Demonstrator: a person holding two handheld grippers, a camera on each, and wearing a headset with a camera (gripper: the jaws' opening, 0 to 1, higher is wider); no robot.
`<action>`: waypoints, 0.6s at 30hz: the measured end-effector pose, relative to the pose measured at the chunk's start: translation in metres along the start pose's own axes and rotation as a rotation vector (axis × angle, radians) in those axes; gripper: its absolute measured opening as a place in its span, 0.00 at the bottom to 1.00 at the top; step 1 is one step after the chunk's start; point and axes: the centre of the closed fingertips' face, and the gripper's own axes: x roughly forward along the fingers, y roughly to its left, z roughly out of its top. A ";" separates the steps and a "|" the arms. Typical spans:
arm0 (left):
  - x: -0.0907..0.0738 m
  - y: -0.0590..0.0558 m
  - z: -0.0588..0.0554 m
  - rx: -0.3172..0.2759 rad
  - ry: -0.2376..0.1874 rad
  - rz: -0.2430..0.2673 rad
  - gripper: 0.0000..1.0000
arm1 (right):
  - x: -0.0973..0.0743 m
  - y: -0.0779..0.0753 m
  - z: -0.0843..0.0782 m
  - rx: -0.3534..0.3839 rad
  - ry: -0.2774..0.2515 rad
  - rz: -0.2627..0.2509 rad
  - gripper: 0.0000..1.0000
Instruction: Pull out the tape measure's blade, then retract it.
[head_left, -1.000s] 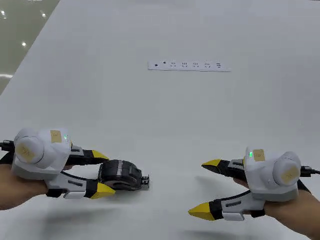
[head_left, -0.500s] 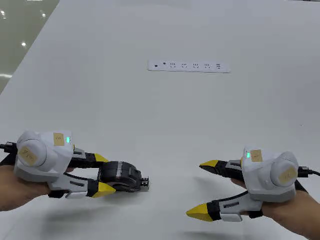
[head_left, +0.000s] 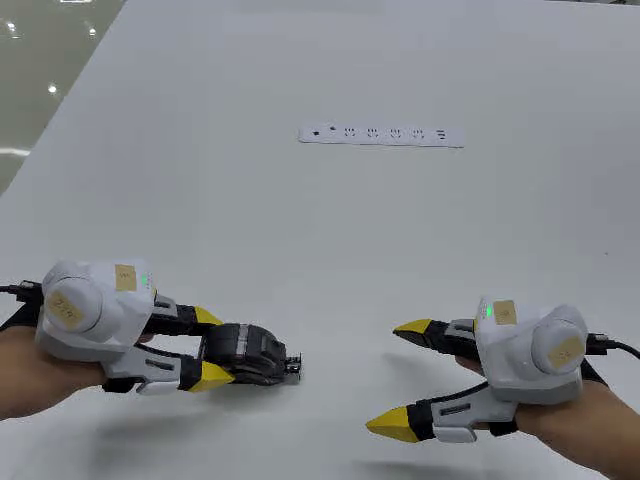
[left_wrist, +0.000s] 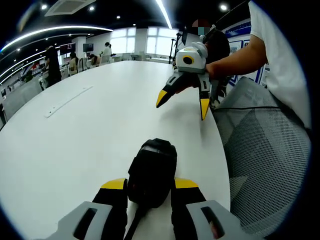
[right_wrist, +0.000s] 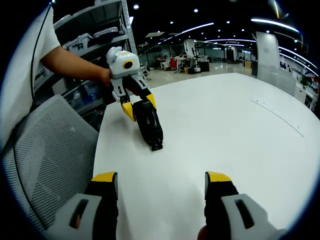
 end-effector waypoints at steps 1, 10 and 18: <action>0.000 0.000 0.000 0.000 0.002 -0.001 0.31 | 0.001 0.000 0.000 -0.002 0.000 0.001 0.71; 0.001 0.000 -0.001 0.031 0.024 -0.005 0.30 | 0.012 0.001 0.001 -0.008 -0.005 0.007 0.69; 0.001 0.000 -0.001 0.041 0.027 -0.007 0.29 | 0.024 0.001 0.005 -0.052 -0.031 0.009 0.62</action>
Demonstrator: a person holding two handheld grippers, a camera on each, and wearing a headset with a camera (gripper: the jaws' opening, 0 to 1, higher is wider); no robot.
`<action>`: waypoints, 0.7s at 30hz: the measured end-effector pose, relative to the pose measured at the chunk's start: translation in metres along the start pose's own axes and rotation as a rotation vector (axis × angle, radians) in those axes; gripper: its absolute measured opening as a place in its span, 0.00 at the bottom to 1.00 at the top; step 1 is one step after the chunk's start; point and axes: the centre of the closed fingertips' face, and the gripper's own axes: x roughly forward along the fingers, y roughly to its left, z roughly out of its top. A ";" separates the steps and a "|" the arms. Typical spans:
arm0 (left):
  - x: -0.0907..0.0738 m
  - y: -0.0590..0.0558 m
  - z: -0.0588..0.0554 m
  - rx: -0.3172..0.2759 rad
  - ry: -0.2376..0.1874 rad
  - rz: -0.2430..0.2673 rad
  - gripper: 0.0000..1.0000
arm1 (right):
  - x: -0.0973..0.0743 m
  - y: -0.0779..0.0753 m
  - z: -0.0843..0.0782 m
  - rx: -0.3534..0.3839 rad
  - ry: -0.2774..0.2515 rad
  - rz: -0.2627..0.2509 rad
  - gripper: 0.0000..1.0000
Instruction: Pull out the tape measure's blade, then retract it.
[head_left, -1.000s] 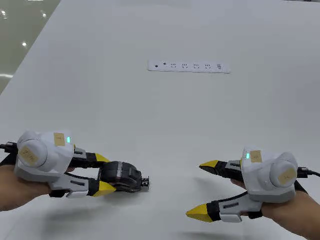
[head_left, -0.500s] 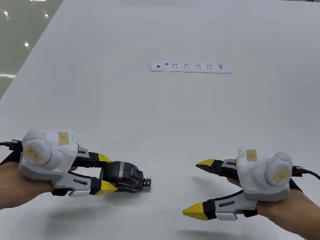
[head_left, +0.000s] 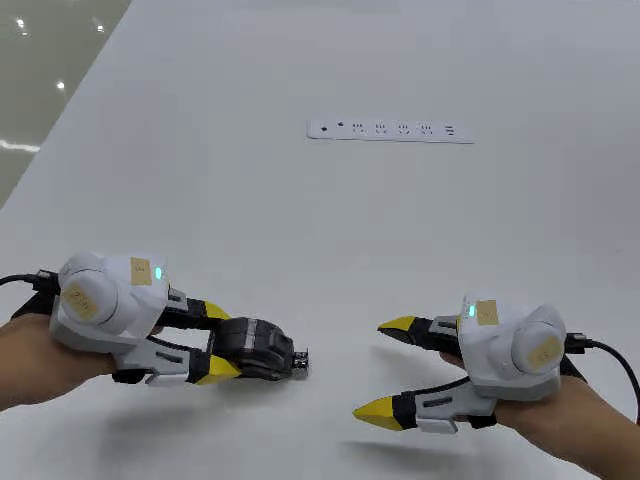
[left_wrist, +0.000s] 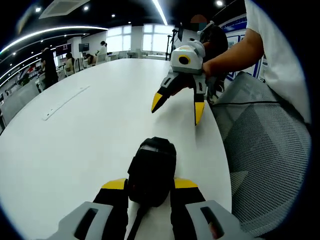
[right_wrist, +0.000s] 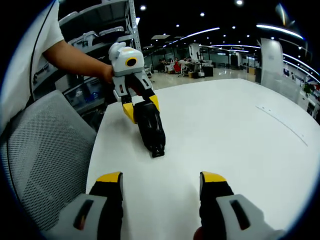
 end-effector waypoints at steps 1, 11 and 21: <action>0.000 0.000 0.000 0.002 0.002 0.000 0.29 | 0.002 0.000 0.000 -0.004 0.000 -0.001 0.62; 0.001 -0.001 0.001 0.007 0.016 -0.006 0.29 | 0.021 0.004 0.002 -0.068 0.016 0.026 0.53; 0.002 -0.001 0.000 0.012 0.020 -0.009 0.29 | 0.035 0.007 0.004 -0.116 0.011 0.046 0.43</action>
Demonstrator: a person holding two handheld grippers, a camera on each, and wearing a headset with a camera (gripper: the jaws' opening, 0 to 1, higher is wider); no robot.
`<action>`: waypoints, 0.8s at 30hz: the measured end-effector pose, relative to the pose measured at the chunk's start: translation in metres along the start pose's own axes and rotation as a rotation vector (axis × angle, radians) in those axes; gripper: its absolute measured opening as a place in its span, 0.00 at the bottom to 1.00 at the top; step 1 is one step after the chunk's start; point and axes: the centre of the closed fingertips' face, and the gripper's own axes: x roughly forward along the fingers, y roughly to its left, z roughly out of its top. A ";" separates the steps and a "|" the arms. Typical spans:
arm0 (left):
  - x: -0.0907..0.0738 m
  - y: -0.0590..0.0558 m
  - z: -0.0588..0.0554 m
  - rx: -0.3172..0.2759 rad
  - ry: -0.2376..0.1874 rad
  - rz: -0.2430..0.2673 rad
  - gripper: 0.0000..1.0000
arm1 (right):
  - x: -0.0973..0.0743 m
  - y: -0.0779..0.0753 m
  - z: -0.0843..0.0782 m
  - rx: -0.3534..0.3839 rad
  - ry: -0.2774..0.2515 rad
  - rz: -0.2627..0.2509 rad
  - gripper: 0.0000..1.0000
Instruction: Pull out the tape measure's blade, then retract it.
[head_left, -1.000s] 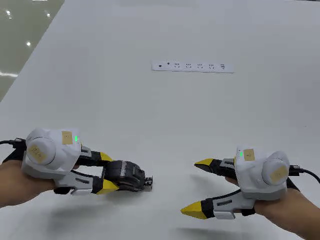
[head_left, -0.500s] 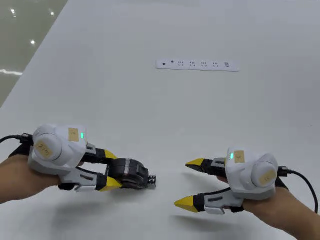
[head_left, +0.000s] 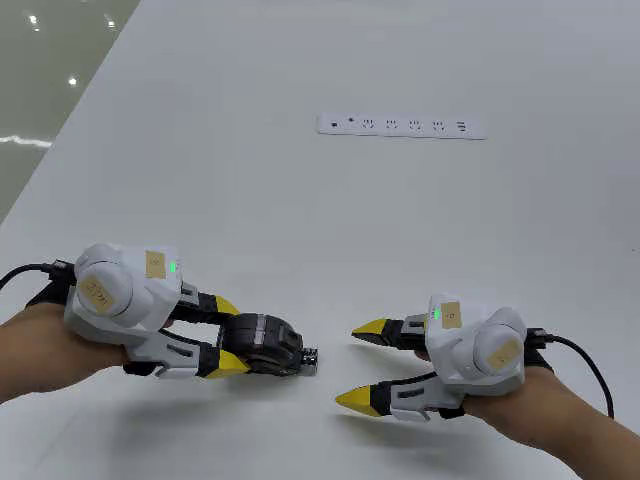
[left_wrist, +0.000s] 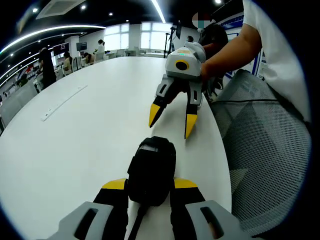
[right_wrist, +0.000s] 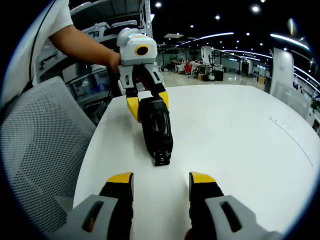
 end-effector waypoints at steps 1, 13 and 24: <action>0.000 0.000 0.000 0.001 0.000 0.001 0.29 | 0.002 0.000 0.001 0.002 -0.002 0.004 0.43; 0.000 0.000 0.000 0.000 0.003 0.000 0.29 | 0.017 0.000 0.009 -0.035 -0.020 0.023 0.33; 0.000 -0.001 0.000 0.000 0.005 -0.004 0.29 | 0.035 0.001 0.010 -0.070 -0.018 0.046 0.25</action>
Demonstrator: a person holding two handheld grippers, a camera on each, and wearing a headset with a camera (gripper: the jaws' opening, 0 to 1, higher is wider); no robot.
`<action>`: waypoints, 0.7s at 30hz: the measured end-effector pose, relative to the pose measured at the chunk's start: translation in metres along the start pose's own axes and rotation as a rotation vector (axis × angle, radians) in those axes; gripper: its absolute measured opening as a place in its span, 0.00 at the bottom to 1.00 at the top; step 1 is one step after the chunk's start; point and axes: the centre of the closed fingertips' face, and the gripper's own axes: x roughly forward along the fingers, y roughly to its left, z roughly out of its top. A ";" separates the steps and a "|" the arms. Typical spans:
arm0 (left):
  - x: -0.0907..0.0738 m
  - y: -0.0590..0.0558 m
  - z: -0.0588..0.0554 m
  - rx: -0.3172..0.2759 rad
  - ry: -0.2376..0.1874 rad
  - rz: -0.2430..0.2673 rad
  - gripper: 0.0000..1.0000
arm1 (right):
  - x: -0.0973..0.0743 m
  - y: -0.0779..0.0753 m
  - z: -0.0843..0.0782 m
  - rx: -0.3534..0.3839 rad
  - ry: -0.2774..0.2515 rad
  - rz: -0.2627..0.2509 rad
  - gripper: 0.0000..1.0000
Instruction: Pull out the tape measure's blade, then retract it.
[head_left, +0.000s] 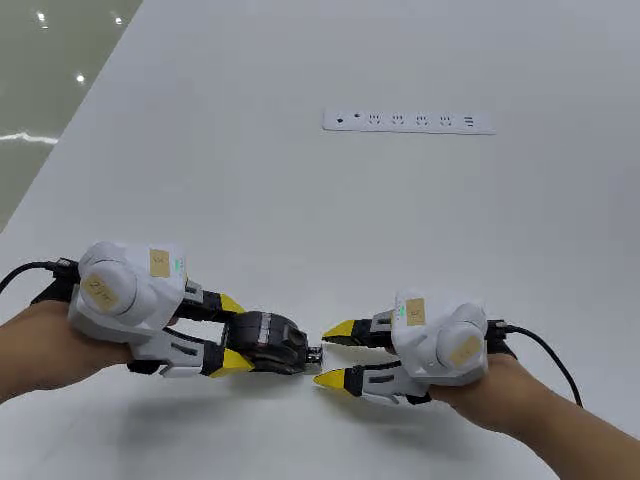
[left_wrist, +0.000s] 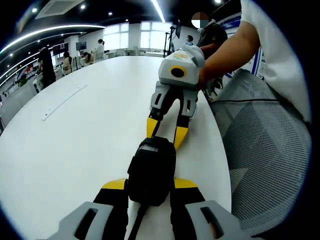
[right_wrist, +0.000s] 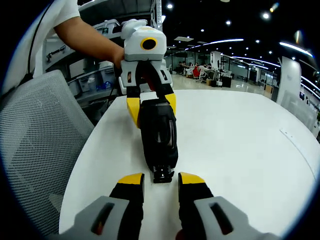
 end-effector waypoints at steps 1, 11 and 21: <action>0.000 0.000 0.000 0.002 0.000 0.000 0.29 | 0.001 -0.001 -0.001 0.001 0.001 0.000 0.25; 0.000 0.000 0.000 0.004 0.003 0.001 0.29 | 0.007 -0.002 -0.001 0.004 0.000 0.006 0.19; 0.000 0.000 -0.001 0.014 0.009 -0.003 0.29 | 0.010 -0.001 -0.002 -0.008 0.009 0.013 0.15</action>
